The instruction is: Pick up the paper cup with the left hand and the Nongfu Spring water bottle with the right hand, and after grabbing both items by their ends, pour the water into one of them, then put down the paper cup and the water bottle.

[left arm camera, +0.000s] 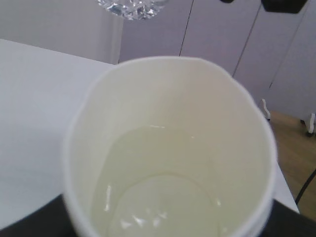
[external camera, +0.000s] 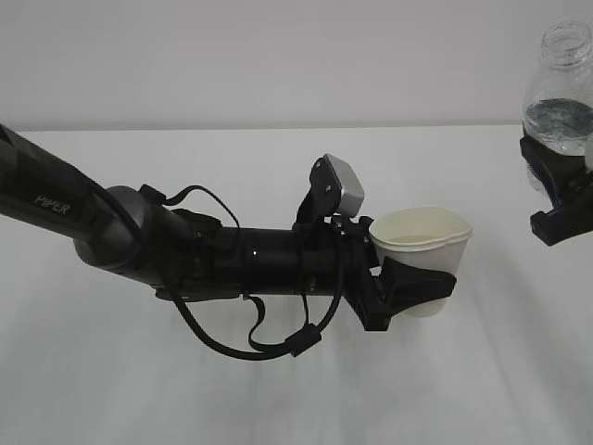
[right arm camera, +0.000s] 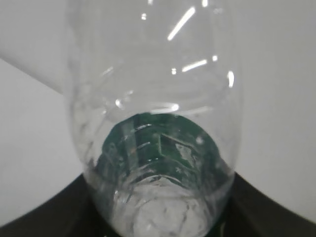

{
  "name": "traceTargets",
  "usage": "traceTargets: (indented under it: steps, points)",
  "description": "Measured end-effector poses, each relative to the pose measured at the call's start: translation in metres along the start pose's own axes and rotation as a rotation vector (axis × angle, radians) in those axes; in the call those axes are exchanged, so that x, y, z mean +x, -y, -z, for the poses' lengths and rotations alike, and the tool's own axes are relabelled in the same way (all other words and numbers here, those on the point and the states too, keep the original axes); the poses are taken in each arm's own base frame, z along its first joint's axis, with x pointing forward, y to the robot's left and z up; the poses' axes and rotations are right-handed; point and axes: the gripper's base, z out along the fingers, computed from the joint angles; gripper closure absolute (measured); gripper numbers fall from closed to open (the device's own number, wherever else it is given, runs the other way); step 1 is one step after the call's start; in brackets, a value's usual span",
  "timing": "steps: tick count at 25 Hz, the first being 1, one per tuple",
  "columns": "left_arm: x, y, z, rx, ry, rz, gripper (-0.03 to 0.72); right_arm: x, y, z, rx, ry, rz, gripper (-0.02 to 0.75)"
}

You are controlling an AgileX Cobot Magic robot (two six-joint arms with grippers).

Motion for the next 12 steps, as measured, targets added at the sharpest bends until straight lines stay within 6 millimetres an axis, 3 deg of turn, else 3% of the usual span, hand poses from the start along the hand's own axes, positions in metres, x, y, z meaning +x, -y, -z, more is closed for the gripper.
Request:
traceTargets:
  steps: [12]
  points:
    - [-0.0002, -0.0003, 0.0, -0.003, 0.002, 0.002, 0.266, -0.0041, 0.0021, 0.0001, 0.016, 0.048, -0.298, 0.333]
